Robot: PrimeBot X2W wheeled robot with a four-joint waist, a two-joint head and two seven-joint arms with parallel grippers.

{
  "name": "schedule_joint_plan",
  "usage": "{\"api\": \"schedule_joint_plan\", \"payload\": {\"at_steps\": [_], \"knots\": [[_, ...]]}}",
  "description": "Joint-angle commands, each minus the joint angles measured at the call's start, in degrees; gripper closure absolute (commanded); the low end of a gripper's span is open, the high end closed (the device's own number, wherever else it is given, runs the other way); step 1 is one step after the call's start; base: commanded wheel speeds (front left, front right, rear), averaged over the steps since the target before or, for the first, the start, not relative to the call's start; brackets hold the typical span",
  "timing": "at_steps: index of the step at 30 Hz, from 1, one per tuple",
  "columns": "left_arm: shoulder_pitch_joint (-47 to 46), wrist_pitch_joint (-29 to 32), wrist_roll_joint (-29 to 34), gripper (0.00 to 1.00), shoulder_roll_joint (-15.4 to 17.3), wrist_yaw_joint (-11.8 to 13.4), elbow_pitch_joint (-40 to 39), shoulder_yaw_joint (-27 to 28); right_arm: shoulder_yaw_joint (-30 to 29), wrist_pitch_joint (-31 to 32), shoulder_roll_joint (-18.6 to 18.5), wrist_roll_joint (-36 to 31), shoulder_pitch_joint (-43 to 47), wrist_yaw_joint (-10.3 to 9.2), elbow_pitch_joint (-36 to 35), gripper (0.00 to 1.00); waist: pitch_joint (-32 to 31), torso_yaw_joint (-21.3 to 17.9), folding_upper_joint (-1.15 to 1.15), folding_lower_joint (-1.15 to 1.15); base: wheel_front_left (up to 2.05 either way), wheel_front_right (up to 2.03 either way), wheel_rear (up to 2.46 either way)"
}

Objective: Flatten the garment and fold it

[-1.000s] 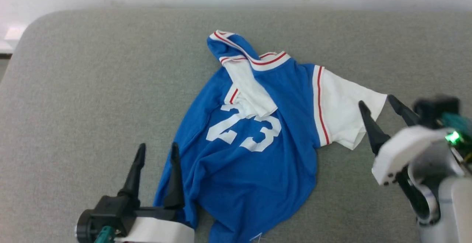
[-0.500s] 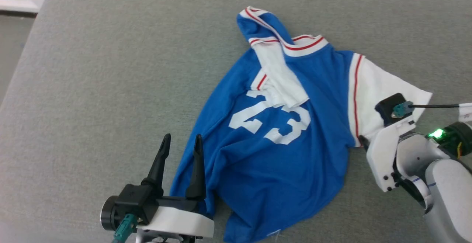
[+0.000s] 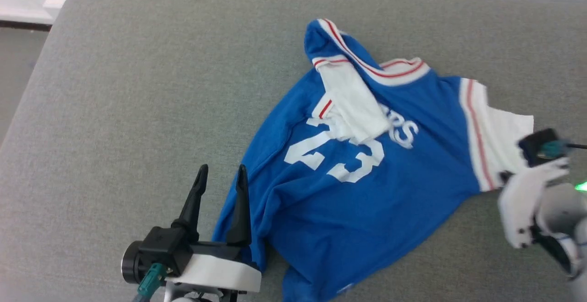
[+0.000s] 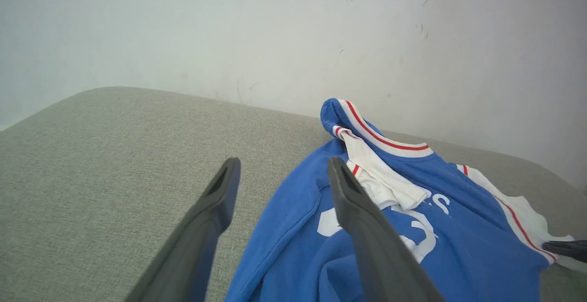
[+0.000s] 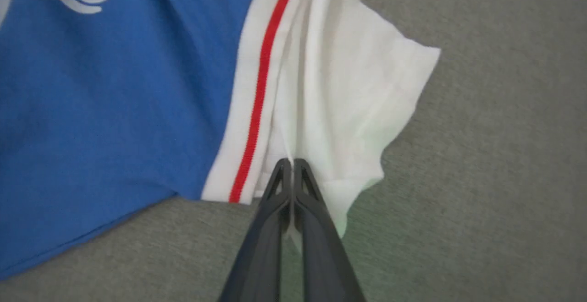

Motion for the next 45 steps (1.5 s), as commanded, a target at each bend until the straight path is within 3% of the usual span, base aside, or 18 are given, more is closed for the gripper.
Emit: {"api": "schedule_joint_plan", "payload": {"at_steps": [1, 8, 12, 14, 20, 24, 28, 34, 38, 42, 43, 44, 45], "knots": [[0.8, -0.3, 0.5, 0.0, -0.3, -0.5, 0.3, 0.3, -2.4, -0.4, -1.8, 0.2, 1.4, -0.12, -0.5, 1.0, -1.1, -1.0, 0.0, 0.0, 0.0, 0.0, 0.0], [1.4, -0.3, 0.9, 0.0, -0.6, -1.7, 0.8, 0.2, -11.7, -3.5, -11.4, -5.2, 4.0, -0.12, -1.1, 1.0, -1.0, -0.6, 0.0, 0.0, 0.0, 0.0, 0.0], [1.3, -0.3, 1.0, 0.0, -0.9, -2.1, 1.2, -0.1, -15.5, -9.4, -14.8, -10.7, 2.8, -0.12, 1.4, 1.0, -0.6, -0.5, 0.0, 0.0, 0.0, 0.0, 0.0], [1.1, -0.3, 1.0, 0.0, -1.0, -2.3, 1.6, -0.4, -16.8, -12.3, -13.5, -12.2, 1.6, -0.12, 3.5, 0.0, -0.6, -0.7, 0.0, 0.0, 0.0, 0.0, 0.0], [0.7, 0.0, 0.9, 0.0, -0.6, -2.4, 2.0, -0.6, -17.6, -14.9, -7.2, -11.6, -0.9, -0.12, 6.1, 0.0, -1.6, -1.9, 0.0, 0.0, 0.0, 0.0, 0.0], [0.9, 0.2, 1.0, 0.0, 0.1, -2.2, 1.9, -0.3, -14.8, -14.6, -2.1, -5.7, -2.2, -0.12, 0.7, 0.0, -2.7, -3.3, 0.0, 0.0, 0.0, 0.0, 0.0], [1.1, 0.3, 0.9, 0.0, 0.1, -1.9, 1.4, -0.3, -9.9, -8.3, 1.6, 1.4, 1.0, -0.12, -5.8, 0.0, -3.1, -4.5, 0.0, 0.0, 0.0, 0.0, 0.0], [0.6, 0.3, 0.8, 0.0, 0.0, -2.0, 1.4, -0.7, -2.0, 1.0, 2.3, 6.8, 9.5, -0.12, -11.3, 0.0, -2.7, -4.6, 0.0, 0.0, 0.0, 0.0, 0.0], [0.3, 0.4, 0.8, 0.0, 0.4, -2.0, 1.1, -0.5, 3.2, -1.5, 0.8, 5.5, 11.0, -0.12, -10.5, 0.0, -2.2, -4.3, 0.0, 0.0, 0.0, 0.0, 0.0], [0.1, 0.5, 0.7, 0.0, 0.8, -1.8, 0.9, -0.3, 7.6, -3.9, 0.6, 3.6, 9.9, -0.12, -4.9, 0.03, -2.0, -4.3, 0.0, 0.0, 0.0, 0.0, 0.0], [0.1, 0.6, 0.7, 0.0, 0.8, -1.7, 0.9, -0.3, 8.5, -3.6, 0.5, 3.4, 9.6, -0.12, -3.4, 0.58, -1.9, -4.3, 0.0, 0.0, 0.0, 0.0, 0.0], [0.0, 0.7, 0.7, 0.0, 0.8, -1.8, 0.9, -0.4, 9.0, -3.2, 0.3, 3.2, 9.2, -0.12, -2.1, 1.0, -1.9, -4.4, 0.0, 0.0, 0.0, 0.0, 0.0], [0.0, 0.8, 0.7, 0.0, 0.8, -1.8, 0.9, -0.5, 9.2, -2.8, 0.2, 3.0, 8.8, -0.12, -1.1, 1.0, -1.9, -4.4, 0.0, 0.0, 0.0, 0.0, 0.0]]}}
